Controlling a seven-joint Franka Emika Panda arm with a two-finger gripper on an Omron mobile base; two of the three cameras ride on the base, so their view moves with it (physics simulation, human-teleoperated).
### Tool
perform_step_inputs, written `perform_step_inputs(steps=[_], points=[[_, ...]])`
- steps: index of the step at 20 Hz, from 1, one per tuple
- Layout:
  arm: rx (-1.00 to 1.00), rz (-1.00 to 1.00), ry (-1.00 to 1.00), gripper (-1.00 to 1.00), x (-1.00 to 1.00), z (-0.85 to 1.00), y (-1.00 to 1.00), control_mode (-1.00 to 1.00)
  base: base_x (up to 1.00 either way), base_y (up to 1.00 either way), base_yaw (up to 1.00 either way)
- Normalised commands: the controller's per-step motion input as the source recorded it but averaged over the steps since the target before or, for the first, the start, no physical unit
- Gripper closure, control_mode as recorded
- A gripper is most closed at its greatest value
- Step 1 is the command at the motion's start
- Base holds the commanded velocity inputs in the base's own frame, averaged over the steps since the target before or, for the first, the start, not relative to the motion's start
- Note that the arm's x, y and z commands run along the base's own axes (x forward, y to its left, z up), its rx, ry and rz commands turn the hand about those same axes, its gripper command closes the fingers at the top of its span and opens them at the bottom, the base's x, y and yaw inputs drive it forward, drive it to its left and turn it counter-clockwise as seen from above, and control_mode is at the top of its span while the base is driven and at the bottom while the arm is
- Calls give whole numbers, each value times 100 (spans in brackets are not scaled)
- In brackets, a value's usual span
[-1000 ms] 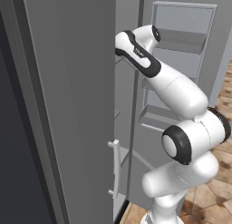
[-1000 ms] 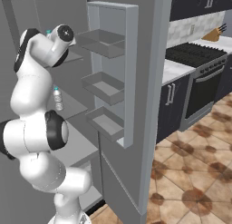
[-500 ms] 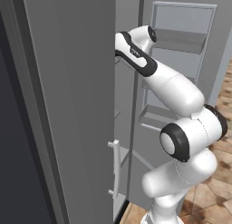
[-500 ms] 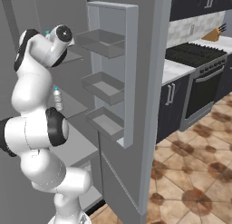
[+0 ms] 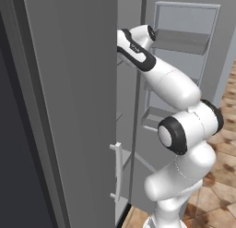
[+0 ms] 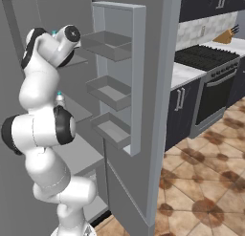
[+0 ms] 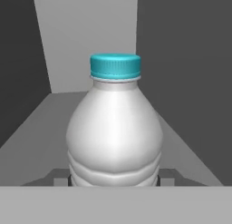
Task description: Take the bottled waters from the counter and place them in the freezer to freeze. Close the freezer door after placing the bottles.
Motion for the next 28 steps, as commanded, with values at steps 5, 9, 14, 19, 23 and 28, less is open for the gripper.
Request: perform_step_inputs(steps=[5,9,14,19,23,28], points=[[0,0,-1,100,14,-32,24,-100,0,0,0],[0,0,-6,100,6,-37,27,-100,0,0,0],[0,0,0,100,8,-33,3,-100,0,0,0],[0,0,0,100,6,-21,0,-100,0,0,0],[1,0,0,100,0,-3,0,-100,0,0,0],[0,0,0,-100,0,0,0,-100,0,0,0]])
